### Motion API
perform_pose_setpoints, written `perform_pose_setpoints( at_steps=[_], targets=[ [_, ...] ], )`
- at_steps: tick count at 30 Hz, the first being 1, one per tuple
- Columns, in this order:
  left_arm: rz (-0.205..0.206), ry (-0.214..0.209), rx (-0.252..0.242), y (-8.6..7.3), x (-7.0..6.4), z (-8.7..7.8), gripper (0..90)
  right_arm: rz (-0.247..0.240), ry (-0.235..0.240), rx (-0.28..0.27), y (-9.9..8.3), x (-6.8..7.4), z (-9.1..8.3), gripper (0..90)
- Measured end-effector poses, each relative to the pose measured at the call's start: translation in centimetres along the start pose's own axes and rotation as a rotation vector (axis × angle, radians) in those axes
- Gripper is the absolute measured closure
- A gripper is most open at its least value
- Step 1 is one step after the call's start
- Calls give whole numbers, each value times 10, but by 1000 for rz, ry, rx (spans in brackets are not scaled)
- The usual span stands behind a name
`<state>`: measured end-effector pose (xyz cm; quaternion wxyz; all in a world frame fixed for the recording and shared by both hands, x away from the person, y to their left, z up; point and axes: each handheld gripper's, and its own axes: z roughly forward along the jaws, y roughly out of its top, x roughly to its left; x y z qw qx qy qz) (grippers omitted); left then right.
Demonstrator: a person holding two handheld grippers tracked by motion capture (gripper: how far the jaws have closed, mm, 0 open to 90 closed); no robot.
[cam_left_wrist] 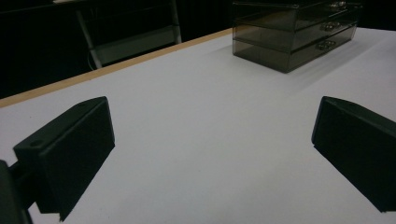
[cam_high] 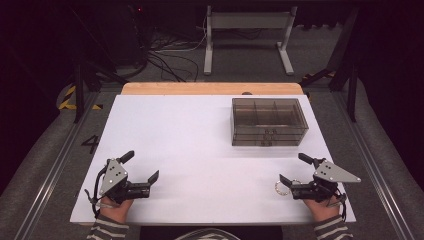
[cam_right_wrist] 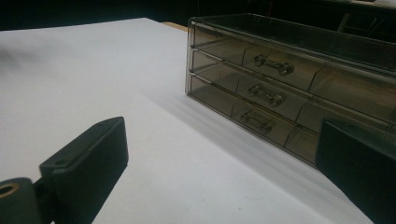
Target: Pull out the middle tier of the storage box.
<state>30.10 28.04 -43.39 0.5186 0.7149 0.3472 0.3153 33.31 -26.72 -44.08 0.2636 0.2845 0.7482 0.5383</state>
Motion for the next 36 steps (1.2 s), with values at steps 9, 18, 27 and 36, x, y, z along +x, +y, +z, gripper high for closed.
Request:
perform_pose_setpoints(
  at_steps=[9,18,27,36],
  targets=[
    [-1,-1,-6,1,-1,1,1,-4,7,-3,0,1,-1,34],
    [7,-9,2,0,-1,1,5,-8,7,3,2,3,0,14],
    [42,-7,20,1,-5,3,5,-19,18,30,3,5,5,0],
    [47,-5,22,1,-4,3,5,-1,12,32,11,2,12,0]
  ],
)
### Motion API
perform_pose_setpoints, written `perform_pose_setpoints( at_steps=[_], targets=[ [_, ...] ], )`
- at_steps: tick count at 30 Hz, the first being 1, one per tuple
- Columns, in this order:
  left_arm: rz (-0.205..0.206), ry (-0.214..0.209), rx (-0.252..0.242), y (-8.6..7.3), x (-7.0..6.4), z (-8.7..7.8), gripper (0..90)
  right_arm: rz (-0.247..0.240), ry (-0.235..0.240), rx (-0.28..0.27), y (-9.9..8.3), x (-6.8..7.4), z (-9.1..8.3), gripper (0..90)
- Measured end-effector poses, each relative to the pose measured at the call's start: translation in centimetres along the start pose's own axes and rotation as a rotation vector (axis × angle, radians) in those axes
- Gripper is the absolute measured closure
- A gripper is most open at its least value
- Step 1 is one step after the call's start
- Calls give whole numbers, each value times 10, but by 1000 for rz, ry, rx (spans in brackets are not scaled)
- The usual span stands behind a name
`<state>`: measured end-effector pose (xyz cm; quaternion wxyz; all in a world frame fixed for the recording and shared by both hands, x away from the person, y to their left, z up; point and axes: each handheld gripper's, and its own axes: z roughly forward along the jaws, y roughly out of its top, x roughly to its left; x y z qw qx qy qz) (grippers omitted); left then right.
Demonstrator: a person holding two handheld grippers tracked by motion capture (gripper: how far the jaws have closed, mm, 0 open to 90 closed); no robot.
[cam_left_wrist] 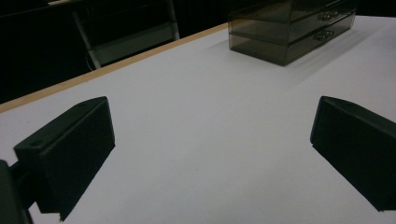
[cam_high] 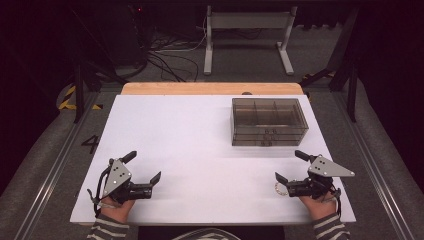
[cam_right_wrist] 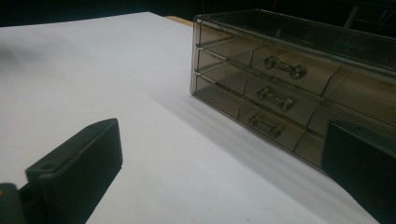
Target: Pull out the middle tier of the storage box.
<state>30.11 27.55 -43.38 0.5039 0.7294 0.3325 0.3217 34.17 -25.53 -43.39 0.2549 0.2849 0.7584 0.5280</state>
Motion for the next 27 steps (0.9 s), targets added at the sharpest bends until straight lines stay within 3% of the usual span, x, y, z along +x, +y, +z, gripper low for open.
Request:
perform_pose_setpoints(
  at_steps=[8,18,23,24,27],
  targets=[
    [-4,-2,4,0,0,0,5,18,19,-8,14,-2,10,0],
    [0,-3,12,0,0,2,5,-6,49,-9,24,1,26,0],
    [-1,-3,11,0,0,2,5,-12,79,-4,30,2,33,0],
    [-2,-3,12,-1,1,2,5,9,112,-2,33,2,36,0],
    [0,-4,13,-1,1,2,5,29,128,0,35,1,38,0]
  ],
)
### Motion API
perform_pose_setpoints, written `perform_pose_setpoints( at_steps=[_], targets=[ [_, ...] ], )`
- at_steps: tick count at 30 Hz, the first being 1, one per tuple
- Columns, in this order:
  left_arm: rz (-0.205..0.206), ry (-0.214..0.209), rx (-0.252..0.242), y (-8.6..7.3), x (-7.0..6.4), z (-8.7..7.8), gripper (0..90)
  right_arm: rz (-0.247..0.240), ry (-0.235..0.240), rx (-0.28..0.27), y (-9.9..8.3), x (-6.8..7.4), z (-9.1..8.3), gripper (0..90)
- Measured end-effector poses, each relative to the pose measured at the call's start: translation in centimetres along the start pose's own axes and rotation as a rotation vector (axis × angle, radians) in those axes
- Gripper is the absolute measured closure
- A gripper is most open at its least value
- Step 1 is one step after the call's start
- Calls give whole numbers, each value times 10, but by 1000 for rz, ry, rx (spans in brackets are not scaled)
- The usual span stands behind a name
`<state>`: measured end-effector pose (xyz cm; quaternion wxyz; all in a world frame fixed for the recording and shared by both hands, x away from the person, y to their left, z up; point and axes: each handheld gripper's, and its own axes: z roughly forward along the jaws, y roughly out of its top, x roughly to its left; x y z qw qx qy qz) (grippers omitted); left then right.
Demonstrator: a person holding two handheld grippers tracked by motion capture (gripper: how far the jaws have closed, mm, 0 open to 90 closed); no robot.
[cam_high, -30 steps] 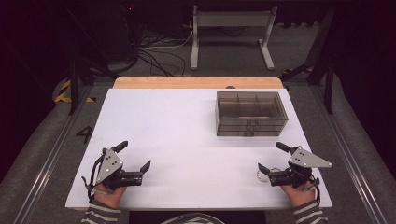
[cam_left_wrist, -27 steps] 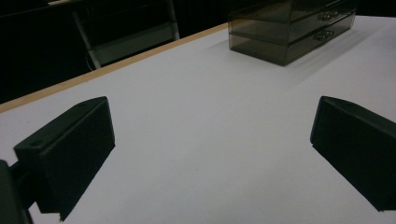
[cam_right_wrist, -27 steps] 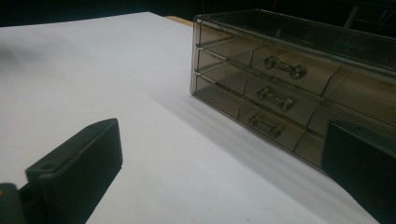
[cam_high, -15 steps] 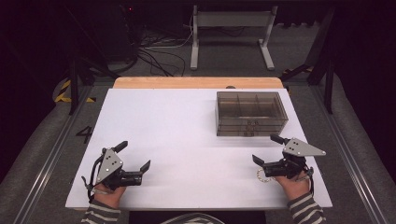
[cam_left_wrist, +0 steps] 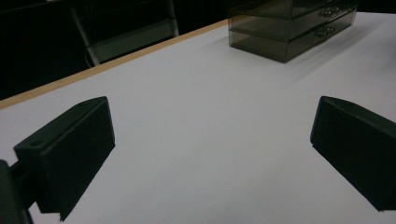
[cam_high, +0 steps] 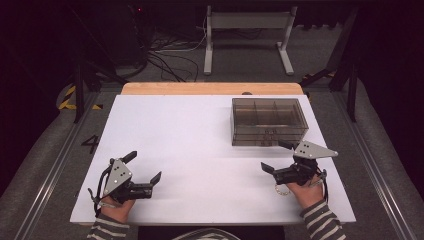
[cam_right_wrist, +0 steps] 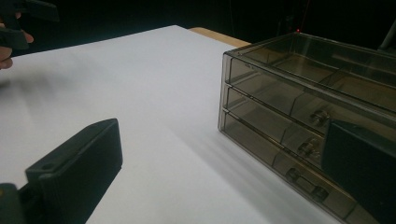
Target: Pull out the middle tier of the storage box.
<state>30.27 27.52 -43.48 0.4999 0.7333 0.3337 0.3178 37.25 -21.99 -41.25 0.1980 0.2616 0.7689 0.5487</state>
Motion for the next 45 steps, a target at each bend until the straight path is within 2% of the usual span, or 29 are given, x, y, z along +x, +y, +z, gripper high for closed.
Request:
perform_pose_setpoints(
  at_steps=[6,10,13,20,22,23,25,27,32,37,45],
  targets=[
    [-1,-1,1,0,0,0,5,-2,-1,7,3,0,4,0],
    [-2,-1,0,0,0,0,5,-45,-13,37,4,-1,8,2],
    [-4,-2,1,0,0,1,5,-74,-40,64,3,-1,9,4],
    [-1,-3,1,0,0,0,5,-86,-56,70,3,-2,9,28],
    [-1,-3,0,0,0,0,5,-103,-68,82,5,0,9,61],
    [-1,-3,0,0,0,0,5,-117,-80,92,6,2,8,108],
    [-2,-5,1,0,0,1,5,-165,-132,95,8,10,3,188],
    [-2,-6,0,0,0,1,5,-189,-157,89,11,15,-1,235],
    [0,-6,-2,0,0,0,5,-218,-161,104,12,18,-4,265],
    [1,-6,-2,0,0,0,5,-292,-198,106,9,20,-5,276],
    [0,-4,-3,0,0,0,5,-329,-207,81,8,20,-6,291]
  ],
)
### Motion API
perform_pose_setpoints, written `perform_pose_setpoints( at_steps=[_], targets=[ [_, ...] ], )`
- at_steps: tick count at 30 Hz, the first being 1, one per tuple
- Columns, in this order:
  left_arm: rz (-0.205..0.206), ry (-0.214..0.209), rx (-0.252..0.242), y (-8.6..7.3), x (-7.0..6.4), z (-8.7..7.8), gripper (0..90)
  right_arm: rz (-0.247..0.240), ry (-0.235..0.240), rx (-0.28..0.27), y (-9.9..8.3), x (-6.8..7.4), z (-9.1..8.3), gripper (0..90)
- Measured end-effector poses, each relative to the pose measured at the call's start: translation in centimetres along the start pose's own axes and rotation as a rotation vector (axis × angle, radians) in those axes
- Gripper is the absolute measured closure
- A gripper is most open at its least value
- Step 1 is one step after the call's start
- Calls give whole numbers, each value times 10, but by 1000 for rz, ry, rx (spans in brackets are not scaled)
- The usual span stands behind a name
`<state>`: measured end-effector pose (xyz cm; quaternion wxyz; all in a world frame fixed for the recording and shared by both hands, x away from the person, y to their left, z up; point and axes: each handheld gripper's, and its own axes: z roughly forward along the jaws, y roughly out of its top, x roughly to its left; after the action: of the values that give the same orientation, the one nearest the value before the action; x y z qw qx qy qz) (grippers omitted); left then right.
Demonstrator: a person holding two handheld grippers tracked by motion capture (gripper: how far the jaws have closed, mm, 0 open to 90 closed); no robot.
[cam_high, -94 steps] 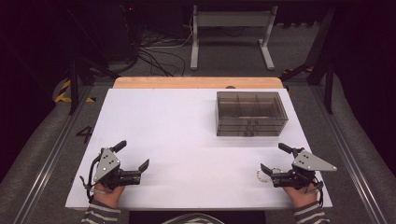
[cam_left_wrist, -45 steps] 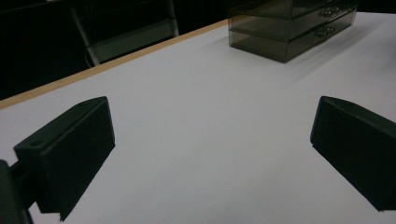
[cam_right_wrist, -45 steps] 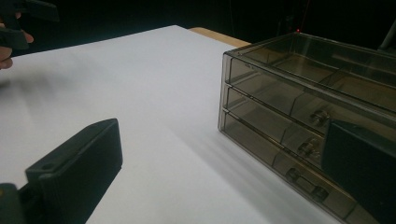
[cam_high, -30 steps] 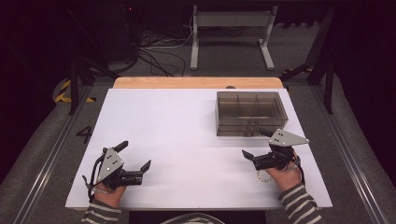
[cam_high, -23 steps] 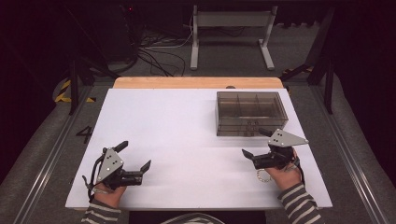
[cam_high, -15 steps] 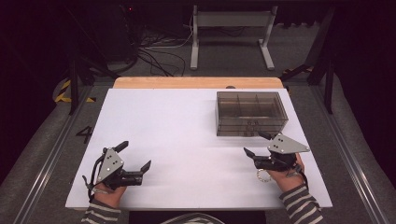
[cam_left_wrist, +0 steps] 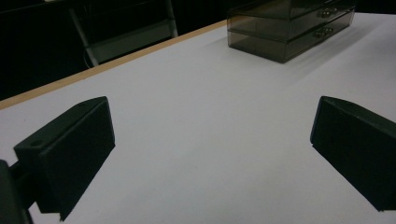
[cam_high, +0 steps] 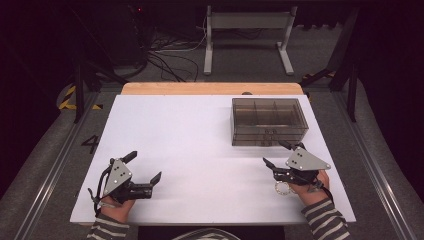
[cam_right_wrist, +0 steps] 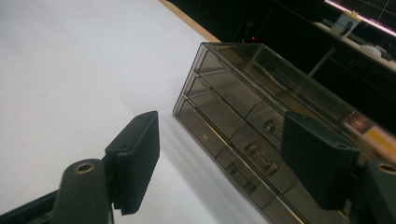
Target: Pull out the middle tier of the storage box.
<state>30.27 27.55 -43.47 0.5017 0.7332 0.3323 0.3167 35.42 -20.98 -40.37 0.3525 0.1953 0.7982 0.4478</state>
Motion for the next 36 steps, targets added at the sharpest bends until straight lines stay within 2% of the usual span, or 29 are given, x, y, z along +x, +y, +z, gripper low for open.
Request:
perform_pose_setpoints(
  at_steps=[3,8,10,14,18,24,30,36],
  targets=[
    [0,2,-4,0,0,0,5,-30,-5,5,0,1,1,291],
    [-2,2,-4,0,0,-1,5,-158,-58,48,5,5,3,306],
    [-1,2,-5,0,0,0,5,-183,-77,61,6,6,3,327],
    [1,3,-5,0,0,0,5,-203,-112,90,5,8,4,351],
    [0,0,-1,0,0,0,5,-282,-161,107,3,13,6,369],
    [1,0,-1,0,0,0,5,-335,-202,137,-1,18,9,395],
    [2,0,1,0,0,0,5,-398,-219,167,-4,22,13,421],
    [2,1,0,0,0,0,5,-427,-231,157,-6,25,14,427]
  ],
)
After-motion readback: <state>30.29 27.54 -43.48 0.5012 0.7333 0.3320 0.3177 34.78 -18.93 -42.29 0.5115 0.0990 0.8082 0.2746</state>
